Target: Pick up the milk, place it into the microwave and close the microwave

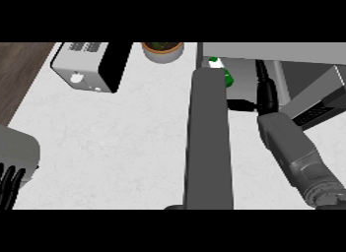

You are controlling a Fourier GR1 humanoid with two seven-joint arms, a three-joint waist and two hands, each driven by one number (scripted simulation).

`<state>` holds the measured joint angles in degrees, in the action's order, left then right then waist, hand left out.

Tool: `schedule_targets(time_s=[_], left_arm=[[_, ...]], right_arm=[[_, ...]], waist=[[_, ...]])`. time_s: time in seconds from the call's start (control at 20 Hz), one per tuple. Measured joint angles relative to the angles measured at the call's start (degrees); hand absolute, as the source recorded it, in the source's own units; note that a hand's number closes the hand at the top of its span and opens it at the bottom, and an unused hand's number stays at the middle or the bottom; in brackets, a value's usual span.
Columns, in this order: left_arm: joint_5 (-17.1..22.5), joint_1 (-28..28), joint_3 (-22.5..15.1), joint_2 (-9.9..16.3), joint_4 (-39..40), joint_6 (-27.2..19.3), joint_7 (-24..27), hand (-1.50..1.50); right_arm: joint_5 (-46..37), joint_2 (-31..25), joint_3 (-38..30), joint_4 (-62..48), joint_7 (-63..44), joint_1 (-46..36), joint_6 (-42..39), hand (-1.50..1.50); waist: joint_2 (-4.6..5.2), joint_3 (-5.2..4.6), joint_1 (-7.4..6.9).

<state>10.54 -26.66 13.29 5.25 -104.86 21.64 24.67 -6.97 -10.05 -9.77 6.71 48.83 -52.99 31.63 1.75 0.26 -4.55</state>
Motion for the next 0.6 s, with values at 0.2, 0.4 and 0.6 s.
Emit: schedule_targets(time_s=[0.2,0.4,0.6], left_arm=[[-0.8,-0.93,-0.68,-0.83,-1.35,-0.33,-0.42,-1.5],[-2.86,-2.94,-2.96,-1.8,-3.37,0.11,-0.69,-1.5],[-3.01,-4.61,-6.03,-2.16,-3.91,3.09,-0.31,-1.5]], right_arm=[[1.4,1.31,-1.25,0.81,2.63,2.36,-4.0,-1.5],[2.93,2.74,-2.48,1.81,5.2,5.29,-8.04,-1.5],[3.84,4.26,-2.71,2.71,6.76,7.95,-13.54,-1.5]], waist=[[-0.48,-0.06,1.11],[-0.83,-0.09,1.96],[-1.23,-0.14,2.85]])
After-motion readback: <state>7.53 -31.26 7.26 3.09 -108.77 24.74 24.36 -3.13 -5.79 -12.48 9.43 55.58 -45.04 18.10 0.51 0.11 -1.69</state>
